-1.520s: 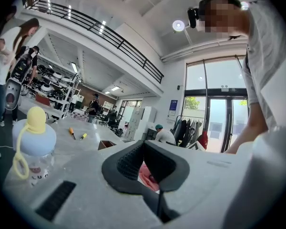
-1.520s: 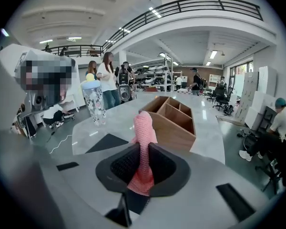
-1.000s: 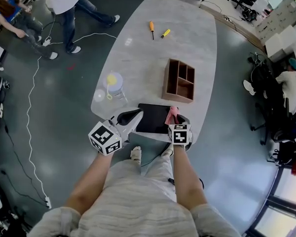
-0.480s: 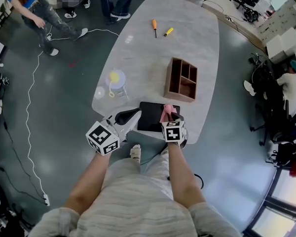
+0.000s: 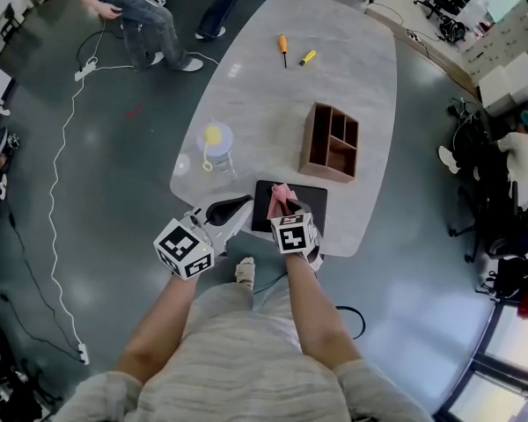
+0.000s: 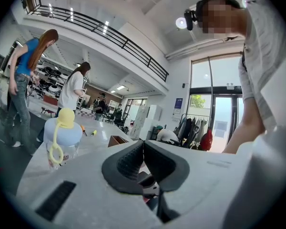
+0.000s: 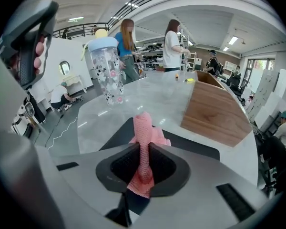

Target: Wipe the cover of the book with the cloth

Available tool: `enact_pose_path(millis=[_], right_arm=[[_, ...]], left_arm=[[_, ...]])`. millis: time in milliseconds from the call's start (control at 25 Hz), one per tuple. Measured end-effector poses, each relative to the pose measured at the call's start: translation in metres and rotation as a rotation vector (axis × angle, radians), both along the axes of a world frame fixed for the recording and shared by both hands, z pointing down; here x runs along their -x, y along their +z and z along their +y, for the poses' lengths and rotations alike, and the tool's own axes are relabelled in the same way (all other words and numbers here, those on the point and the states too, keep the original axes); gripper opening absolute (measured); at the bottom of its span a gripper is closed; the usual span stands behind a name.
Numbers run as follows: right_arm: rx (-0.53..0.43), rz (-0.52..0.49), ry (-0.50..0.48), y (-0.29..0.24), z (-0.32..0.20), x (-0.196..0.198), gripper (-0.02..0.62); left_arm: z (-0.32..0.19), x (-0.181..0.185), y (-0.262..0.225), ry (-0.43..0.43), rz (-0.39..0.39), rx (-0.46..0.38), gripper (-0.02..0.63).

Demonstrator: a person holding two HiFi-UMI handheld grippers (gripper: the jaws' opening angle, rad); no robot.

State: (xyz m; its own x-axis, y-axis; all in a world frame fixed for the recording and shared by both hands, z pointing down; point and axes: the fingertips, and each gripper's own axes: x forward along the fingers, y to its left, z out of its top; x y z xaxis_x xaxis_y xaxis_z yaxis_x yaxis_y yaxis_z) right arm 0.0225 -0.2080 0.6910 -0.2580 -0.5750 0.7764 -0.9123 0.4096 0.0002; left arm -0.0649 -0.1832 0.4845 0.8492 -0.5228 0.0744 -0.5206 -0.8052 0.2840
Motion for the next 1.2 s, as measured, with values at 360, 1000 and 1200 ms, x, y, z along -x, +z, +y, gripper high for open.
enact_pose_path(millis=[360,1000,1200], right_arm=[[-0.001,-0.037,-0.126,0.000,0.020,0.046,0.049],[0.007,-0.039,-0.150,0.002,0.049,0.015,0.049],[0.006,-0.025,-0.061,0.003,0.051,-0.030,0.049]], left_arm=[[0.009,-0.003,0.002,0.024,-0.004,0.002,0.015],[0.024,-0.031,0.022,0.086,-0.052,0.022,0.015],[0.026,-0.045,0.029,0.106,-0.060,0.038,0.015]])
